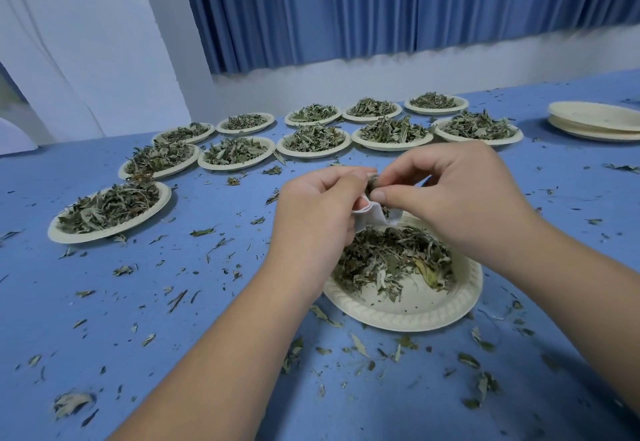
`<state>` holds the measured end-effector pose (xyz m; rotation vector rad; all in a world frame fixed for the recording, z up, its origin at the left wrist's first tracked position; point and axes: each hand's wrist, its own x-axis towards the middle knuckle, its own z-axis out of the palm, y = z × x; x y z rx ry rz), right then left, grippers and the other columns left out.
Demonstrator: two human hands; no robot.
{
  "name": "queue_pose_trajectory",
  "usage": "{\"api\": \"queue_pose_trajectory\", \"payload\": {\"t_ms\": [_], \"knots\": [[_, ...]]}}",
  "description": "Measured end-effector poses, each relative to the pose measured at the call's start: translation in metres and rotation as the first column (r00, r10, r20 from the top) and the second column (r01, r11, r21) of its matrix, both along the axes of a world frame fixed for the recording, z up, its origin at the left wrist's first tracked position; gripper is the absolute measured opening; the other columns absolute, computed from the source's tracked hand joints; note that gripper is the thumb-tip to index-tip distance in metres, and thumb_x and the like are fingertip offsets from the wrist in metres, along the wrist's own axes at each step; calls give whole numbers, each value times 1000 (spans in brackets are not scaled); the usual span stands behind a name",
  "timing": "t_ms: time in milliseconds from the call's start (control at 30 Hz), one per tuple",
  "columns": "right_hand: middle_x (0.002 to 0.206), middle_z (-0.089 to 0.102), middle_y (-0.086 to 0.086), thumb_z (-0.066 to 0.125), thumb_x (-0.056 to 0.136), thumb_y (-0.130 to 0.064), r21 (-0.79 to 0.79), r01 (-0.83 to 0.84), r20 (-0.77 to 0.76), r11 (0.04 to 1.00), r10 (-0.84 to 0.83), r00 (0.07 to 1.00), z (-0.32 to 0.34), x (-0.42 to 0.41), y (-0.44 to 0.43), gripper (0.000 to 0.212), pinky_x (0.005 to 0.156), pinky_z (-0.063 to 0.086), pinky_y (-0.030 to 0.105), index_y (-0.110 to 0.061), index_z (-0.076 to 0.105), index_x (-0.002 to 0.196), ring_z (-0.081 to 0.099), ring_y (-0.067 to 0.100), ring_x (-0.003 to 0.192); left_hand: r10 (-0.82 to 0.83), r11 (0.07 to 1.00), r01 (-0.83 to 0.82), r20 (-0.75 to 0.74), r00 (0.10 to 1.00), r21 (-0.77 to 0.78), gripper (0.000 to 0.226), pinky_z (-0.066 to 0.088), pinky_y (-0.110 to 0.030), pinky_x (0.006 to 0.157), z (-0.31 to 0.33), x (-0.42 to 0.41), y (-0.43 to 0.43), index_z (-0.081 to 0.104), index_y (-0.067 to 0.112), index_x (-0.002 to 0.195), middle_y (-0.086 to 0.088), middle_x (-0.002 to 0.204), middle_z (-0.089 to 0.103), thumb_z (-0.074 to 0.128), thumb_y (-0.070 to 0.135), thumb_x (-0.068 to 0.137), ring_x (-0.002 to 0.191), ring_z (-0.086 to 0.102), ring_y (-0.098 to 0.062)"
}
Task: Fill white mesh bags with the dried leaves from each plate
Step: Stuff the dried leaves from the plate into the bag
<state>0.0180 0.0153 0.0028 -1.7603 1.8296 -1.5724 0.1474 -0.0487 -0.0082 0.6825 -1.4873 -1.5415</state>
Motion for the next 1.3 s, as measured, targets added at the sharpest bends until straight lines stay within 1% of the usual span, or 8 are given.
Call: {"api": "queue_pose_trajectory", "payload": {"t_ms": [200, 333, 467, 633, 800, 1033, 1200, 1300], "knots": [[70, 63, 0, 85, 63, -26, 90, 24, 152, 996, -38, 988, -1, -3, -7, 23, 58, 42, 26, -21, 67, 76, 53, 12, 60, -38, 999, 38, -31, 999, 4, 18, 33, -10, 35, 2, 2, 1, 72, 3, 92, 5, 48, 47, 54, 5, 96, 29, 37, -1], [76, 66, -5, 80, 55, -38, 315, -187, 429, 931, 36, 903, 2, -10, -10, 55, 53, 46, 24, -21, 64, 105, 60, 7, 60, -74, 997, 74, -55, 996, 0, 20, 35, -8, 36, 4, 4, 1, 71, 5, 89, 9, 47, 51, 52, 3, 96, 30, 45, -1], [83, 70, 10, 73, 69, -23, 357, -425, 602, 832, 143, 786, 4, -12, -16, 42, 56, 54, 23, -9, 67, 108, 67, 19, 70, -60, 998, 59, -8, 998, -38, 21, 34, -12, 38, 3, 4, -1, 74, 10, 86, 7, 49, 48, 55, 8, 95, 32, 40, -1], [76, 68, 17, 59, 82, 9, 377, -293, 470, 878, 91, 878, 6, -2, -29, 15, 51, 51, 23, 1, 68, 92, 64, 20, 61, -53, 996, 55, 30, 998, -67, 19, 28, -14, 37, 3, 4, -1, 72, 1, 91, 4, 50, 47, 56, 8, 94, 33, 33, -3], [62, 65, 13, 51, 82, 3, 435, -90, 201, 896, 1, 980, 5, 9, -40, 21, 45, 44, 25, -6, 68, 74, 56, 19, 46, -64, 997, 63, -19, 998, -38, 19, 32, -9, 36, 3, 3, -2, 69, -10, 92, 5, 48, 48, 53, 1, 94, 31, 39, -1], [92, 67, 18, 64, 83, -1, 405, -414, 460, 815, 210, 863, 16, -15, -29, 26, 64, 56, 25, -11, 72, 105, 65, 15, 73, 114, 985, -104, 73, 991, -135, 22, 30, -19, 44, -1, 5, -12, 72, 5, 82, 14, 48, 49, 57, 14, 94, 37, 37, -2], [105, 68, 10, 70, 72, -45, 419, -436, 442, 797, 240, 864, 21, -16, -25, 42, 62, 53, 26, -18, 73, 104, 62, 22, 85, 112, 984, -100, 77, 991, -144, 23, 38, -26, 51, -1, 4, -10, 77, 21, 79, 10, 54, 51, 59, 17, 93, 50, 46, -11], [91, 57, 14, 74, 61, -48, 396, -409, 446, 823, 217, 868, 18, -7, -27, 53, 56, 51, 25, -12, 71, 100, 56, 22, 76, 55, 997, -53, 33, 998, -62, 20, 57, -55, 79, -2, 5, -11, 78, 16, 84, 2, 58, 52, 59, 11, 91, 64, 50, -23]]}}
